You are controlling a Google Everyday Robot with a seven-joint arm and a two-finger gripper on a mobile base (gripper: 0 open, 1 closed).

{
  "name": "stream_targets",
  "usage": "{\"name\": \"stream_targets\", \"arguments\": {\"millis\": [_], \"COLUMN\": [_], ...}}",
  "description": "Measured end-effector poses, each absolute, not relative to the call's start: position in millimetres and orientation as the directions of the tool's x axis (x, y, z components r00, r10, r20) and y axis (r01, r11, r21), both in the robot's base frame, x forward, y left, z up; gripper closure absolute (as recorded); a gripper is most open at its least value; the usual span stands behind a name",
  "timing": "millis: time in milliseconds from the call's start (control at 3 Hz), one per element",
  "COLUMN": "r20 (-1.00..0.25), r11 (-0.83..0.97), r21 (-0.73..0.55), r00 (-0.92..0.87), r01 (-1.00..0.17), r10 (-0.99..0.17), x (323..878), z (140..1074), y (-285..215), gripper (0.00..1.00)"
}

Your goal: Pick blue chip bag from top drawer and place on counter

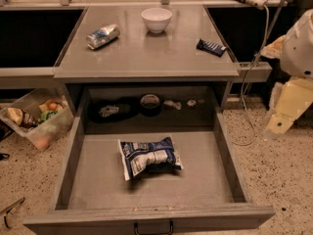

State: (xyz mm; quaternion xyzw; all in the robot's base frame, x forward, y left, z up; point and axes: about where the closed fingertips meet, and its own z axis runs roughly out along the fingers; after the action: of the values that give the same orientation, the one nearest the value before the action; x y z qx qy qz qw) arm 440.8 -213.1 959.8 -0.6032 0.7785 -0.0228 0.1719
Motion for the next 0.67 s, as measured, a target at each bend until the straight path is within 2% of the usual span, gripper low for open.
{"name": "stream_targets", "arguments": {"millis": [667], "r20": [-0.406], "r11": [0.19], "r21": [-0.174], "r00": [-0.105], "r01": [-0.966], "r10": [-0.908], "x": [467.7], "z": [824.4], "y": [-168.9], "gripper": [0.0]}}
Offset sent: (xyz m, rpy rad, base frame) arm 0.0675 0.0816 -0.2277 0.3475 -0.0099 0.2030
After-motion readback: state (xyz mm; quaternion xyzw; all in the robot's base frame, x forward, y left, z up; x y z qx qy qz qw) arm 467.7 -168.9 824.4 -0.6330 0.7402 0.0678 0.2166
